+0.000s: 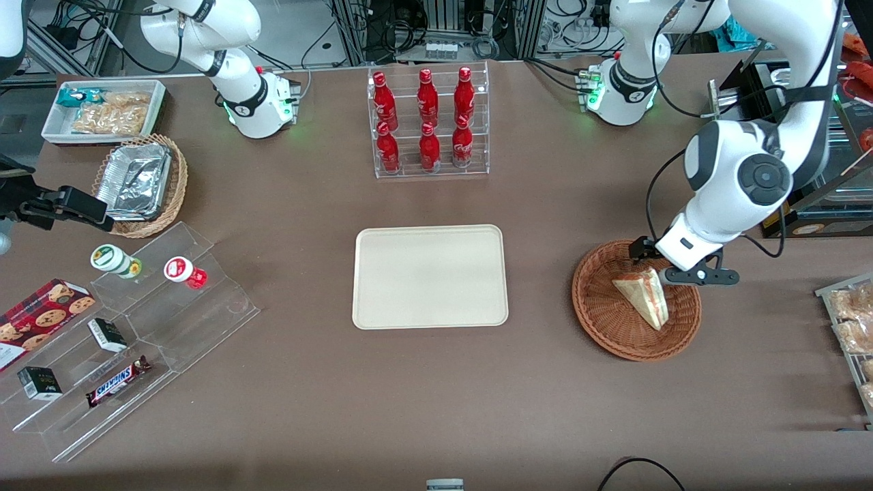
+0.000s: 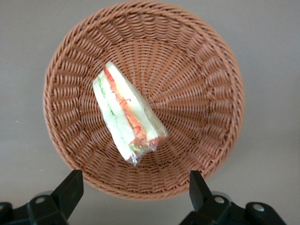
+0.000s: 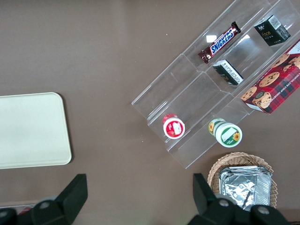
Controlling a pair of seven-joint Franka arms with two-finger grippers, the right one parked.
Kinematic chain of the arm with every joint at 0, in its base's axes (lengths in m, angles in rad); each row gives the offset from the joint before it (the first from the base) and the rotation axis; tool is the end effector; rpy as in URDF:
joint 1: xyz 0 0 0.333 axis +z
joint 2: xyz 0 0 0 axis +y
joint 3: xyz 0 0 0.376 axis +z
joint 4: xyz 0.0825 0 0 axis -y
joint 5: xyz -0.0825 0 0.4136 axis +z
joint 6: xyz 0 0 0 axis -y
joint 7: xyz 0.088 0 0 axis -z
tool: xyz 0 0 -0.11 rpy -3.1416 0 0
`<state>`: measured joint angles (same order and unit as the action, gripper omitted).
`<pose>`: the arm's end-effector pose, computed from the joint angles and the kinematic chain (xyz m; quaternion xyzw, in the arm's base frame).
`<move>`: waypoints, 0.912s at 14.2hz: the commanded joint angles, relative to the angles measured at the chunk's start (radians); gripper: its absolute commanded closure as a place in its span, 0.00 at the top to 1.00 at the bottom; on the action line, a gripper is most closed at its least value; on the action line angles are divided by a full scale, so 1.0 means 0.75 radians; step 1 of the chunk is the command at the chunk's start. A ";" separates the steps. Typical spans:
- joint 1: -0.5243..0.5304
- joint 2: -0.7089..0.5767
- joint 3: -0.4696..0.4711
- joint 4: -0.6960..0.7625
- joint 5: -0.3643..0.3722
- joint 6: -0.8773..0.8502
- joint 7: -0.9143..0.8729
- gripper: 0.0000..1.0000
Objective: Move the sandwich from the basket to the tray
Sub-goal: 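Lower the open left gripper over the sandwich in the wicker basket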
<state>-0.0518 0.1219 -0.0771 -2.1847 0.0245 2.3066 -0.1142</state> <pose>0.5729 -0.0730 0.3699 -0.9999 0.0153 -0.0007 0.0043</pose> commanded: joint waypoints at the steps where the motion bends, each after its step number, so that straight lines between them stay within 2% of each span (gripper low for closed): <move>1: 0.004 0.003 0.011 -0.022 0.004 0.035 -0.223 1.00; 3: 0.002 0.046 0.011 0.006 0.002 0.035 -0.493 1.00; 7: 0.000 0.128 0.011 0.082 0.000 0.035 -0.817 1.00; 10: -0.002 0.211 0.011 0.170 0.000 0.035 -0.948 1.00; 13: 0.004 0.261 0.011 0.195 0.002 0.037 -0.934 1.00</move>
<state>-0.0515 0.2761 -0.0674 -2.0735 0.0233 2.3277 -0.7948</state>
